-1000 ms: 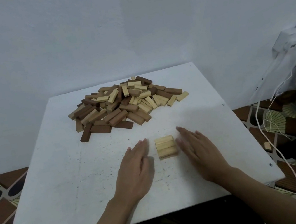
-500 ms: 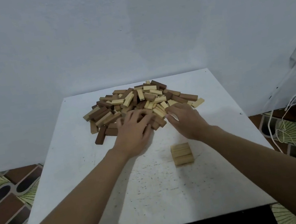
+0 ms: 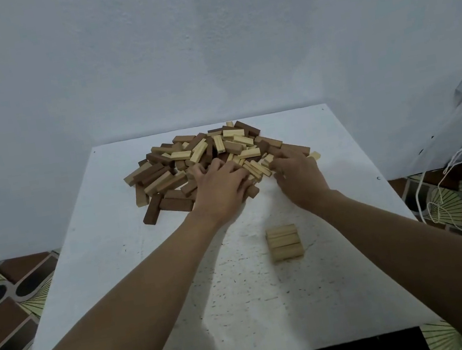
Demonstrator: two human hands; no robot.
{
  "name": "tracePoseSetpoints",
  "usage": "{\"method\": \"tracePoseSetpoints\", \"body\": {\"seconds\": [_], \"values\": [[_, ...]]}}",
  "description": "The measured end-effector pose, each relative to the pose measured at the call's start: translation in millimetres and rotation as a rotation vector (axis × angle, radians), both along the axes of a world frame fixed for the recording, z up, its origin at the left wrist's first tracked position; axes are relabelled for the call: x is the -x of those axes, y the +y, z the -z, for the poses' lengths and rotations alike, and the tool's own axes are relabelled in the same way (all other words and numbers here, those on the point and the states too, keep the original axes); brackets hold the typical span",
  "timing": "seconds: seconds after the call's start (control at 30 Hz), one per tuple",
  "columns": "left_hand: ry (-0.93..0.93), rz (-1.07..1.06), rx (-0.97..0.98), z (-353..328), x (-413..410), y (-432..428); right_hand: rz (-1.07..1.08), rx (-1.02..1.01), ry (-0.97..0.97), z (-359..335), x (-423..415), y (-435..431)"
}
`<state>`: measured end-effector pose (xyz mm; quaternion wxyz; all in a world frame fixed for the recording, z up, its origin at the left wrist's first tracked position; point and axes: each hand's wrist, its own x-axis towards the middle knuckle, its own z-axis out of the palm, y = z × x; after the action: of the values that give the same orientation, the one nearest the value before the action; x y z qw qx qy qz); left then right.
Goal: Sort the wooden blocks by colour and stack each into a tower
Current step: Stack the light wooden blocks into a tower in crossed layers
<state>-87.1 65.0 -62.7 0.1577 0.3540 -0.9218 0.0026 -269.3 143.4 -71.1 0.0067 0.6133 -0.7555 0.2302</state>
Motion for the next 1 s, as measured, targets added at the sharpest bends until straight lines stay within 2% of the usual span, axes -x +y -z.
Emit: {"method": "tracePoseSetpoints", "body": {"seconds": [0.2,0.33,0.4,0.5,0.57,0.67,0.73,1.0], "values": [[0.199,-0.026,-0.031,2,-6,-6,0.046,0.125,-0.095,2,0,5],[0.564,-0.065,-0.322,-13,-19,2,0.105,0.189,-0.304,-5,-7,15],[0.681,-0.116,-0.445,-19,-33,12,0.133,0.213,-0.397,-9,-12,20],[0.637,-0.196,-0.559,-14,-62,27,0.090,0.211,-0.545,-18,-23,29],[0.521,-0.203,-0.522,-10,-85,38,0.004,0.165,-0.597,-24,-30,37],[0.254,-0.198,-0.374,-3,-107,53,-0.140,0.056,-0.515,-30,-40,42],[0.194,-0.222,-0.331,4,-115,58,-0.237,0.000,-0.474,-33,-48,42],[0.349,-0.232,-0.388,23,-129,62,-0.624,-0.294,-0.355,-40,-79,31]]}}
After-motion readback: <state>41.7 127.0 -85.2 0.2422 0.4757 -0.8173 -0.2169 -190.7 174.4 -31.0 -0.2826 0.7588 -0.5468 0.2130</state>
